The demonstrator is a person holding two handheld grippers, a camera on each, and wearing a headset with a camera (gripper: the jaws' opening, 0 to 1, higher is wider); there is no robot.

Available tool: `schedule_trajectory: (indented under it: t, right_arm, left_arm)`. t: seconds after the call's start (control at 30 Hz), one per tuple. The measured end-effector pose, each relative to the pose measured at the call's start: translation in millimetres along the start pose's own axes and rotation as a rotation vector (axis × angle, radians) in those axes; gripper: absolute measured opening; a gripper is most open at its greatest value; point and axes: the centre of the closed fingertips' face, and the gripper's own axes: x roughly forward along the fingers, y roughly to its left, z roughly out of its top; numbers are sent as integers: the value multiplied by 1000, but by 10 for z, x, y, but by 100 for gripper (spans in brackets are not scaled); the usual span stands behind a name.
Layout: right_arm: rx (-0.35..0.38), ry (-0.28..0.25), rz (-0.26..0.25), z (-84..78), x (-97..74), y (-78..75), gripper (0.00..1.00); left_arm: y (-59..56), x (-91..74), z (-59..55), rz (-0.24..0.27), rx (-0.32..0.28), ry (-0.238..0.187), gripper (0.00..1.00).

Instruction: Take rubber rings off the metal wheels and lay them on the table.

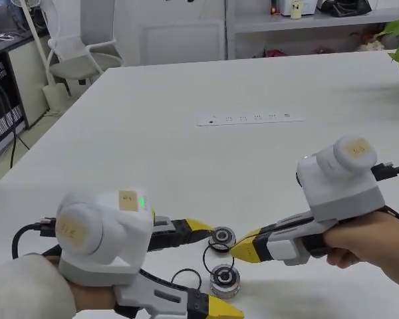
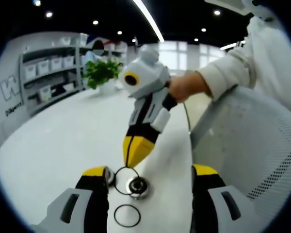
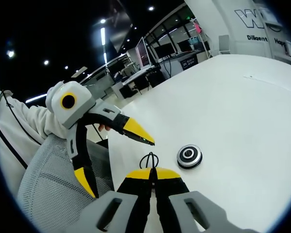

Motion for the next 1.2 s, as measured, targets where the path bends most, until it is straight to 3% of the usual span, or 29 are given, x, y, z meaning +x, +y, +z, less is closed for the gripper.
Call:
schedule_trajectory:
  t: [0.47, 0.9, 1.2]
  right_arm:
    - [-6, -34, 29, 117, 3, 126, 0]
    - [-14, -54, 40, 193, 53, 238, 0]
    - [-7, -57, 49, 201, 92, 280, 0]
  left_arm:
    - [24, -146, 117, 10, -16, -47, 81]
    - [9, -335, 104, 25, -48, -76, 82]
    - [142, -549, 110, 101, -83, -130, 84]
